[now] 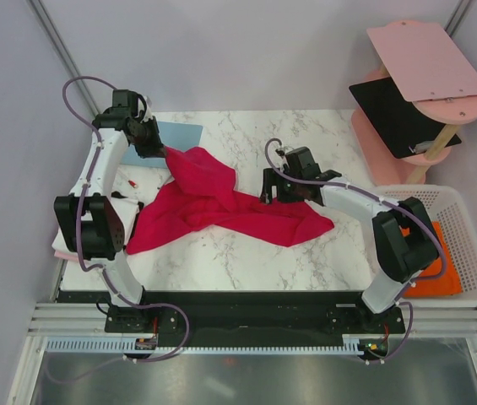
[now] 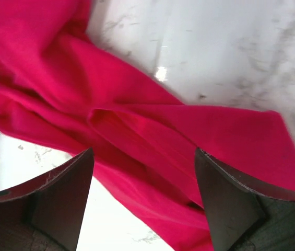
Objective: Fold and stack the t-shirts
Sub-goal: Flatten out the tshirt
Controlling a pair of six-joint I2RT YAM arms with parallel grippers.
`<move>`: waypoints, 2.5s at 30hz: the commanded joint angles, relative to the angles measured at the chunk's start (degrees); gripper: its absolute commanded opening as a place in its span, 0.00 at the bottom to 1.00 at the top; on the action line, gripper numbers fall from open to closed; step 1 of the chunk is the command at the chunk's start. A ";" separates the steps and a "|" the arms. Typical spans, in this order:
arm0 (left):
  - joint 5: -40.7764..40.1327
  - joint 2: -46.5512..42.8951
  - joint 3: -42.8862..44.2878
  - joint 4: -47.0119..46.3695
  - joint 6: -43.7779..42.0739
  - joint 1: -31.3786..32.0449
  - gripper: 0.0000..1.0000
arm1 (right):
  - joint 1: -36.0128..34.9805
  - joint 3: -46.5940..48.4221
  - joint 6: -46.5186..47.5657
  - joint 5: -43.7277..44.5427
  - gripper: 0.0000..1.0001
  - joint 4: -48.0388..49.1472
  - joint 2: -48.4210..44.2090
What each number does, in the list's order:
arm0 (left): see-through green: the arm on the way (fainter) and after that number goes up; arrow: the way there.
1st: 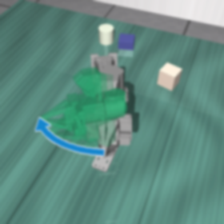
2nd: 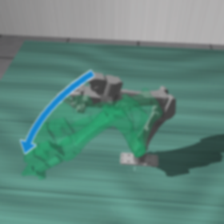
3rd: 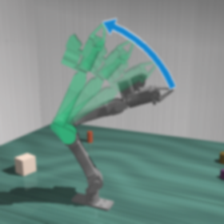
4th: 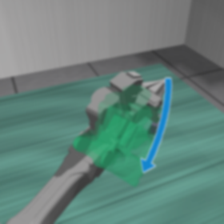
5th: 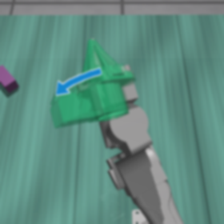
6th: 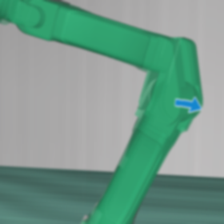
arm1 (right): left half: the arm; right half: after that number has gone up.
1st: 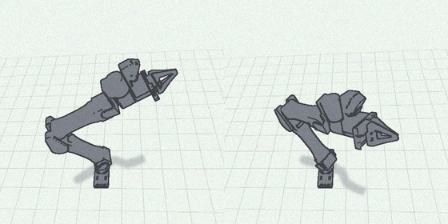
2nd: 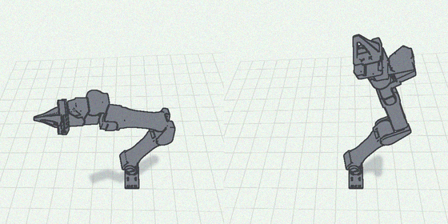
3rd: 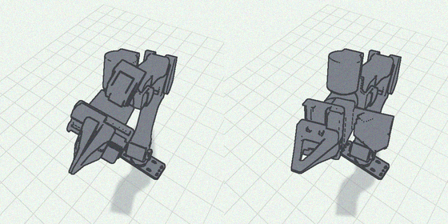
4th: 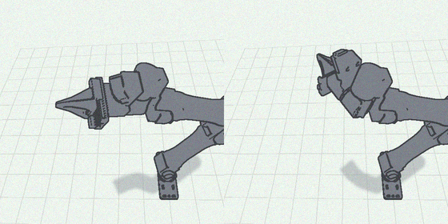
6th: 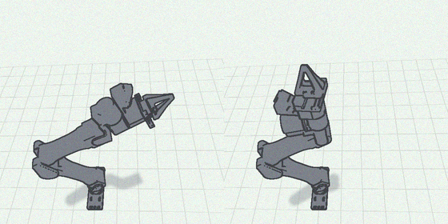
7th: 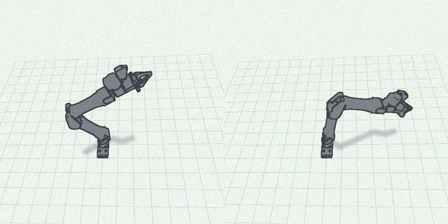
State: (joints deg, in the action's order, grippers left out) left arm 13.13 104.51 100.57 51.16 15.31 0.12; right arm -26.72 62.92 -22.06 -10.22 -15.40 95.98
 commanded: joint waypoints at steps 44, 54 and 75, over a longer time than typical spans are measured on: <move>-3.36 -10.73 -0.99 0.52 0.68 -6.97 0.02 | 3.95 -0.51 -0.79 21.91 0.00 4.59 -15.21; -2.76 -13.45 -3.98 -0.97 1.91 -10.23 0.02 | 4.92 -6.83 0.00 28.58 0.00 2.13 -22.76; -3.11 -36.20 4.89 -4.13 2.79 -10.40 0.02 | 5.27 16.18 13.01 23.93 0.00 -3.58 -39.20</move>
State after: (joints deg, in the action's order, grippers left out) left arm 10.57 73.49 102.35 50.11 16.12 -10.00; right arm -21.52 74.50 -12.10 15.18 -19.05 62.78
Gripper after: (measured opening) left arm 0.033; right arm 0.010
